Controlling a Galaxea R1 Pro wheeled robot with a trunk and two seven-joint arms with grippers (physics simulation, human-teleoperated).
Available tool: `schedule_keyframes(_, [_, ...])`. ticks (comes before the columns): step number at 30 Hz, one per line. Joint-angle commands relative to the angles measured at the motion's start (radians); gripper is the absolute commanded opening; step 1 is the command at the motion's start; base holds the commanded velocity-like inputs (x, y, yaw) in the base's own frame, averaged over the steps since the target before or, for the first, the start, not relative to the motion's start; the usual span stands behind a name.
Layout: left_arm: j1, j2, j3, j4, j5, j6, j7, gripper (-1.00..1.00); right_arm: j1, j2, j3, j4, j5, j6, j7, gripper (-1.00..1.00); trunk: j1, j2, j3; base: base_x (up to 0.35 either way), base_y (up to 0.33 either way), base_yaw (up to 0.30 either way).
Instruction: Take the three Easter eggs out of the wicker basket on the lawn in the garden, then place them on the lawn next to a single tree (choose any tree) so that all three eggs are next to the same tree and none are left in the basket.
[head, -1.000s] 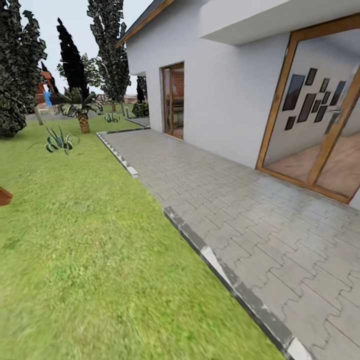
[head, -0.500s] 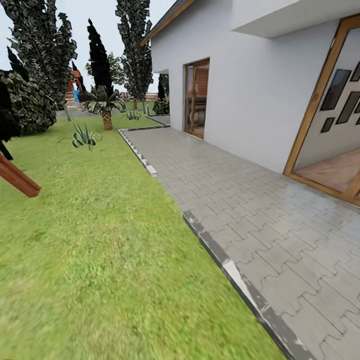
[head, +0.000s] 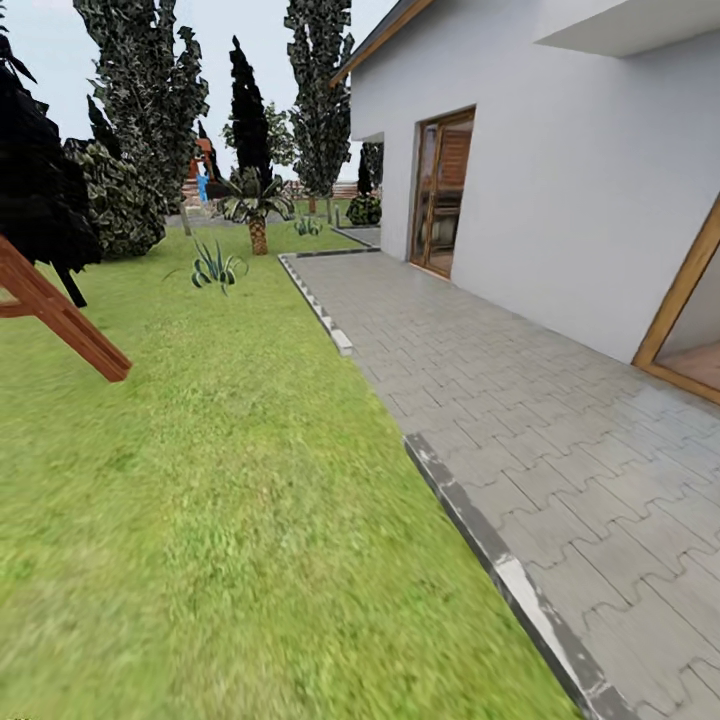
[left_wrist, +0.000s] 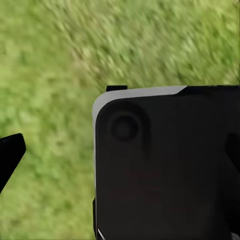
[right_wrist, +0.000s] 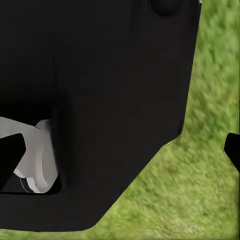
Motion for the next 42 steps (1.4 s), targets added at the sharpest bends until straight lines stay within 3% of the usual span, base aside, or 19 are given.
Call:
schedule_keyframes(1, [-0.001,0.000,-0.001,0.001,-0.001,-0.003,0.001,1.00,0.000,0.000,0.001,-0.001,0.001,-0.002,-0.001,1.00,0.001,-0.001,-0.002,0.319,0.118,0.237])
schedule_keyframes(31, [-0.001,0.000,-0.001,0.001,-0.001,-0.003,0.002,1.00,0.000,0.003,-0.011,-0.014,-0.011,-0.002,-0.001,1.00,0.001,-0.001,-0.011,0.319,0.118,0.242])
schedule_keyframes(42, [-0.001,0.000,-0.001,0.001,-0.001,-0.003,0.001,1.00,0.000,-0.016,-0.005,-0.008,-0.008,-0.002,-0.001,1.00,0.001,-0.001,-0.011,0.319,0.117,0.055])
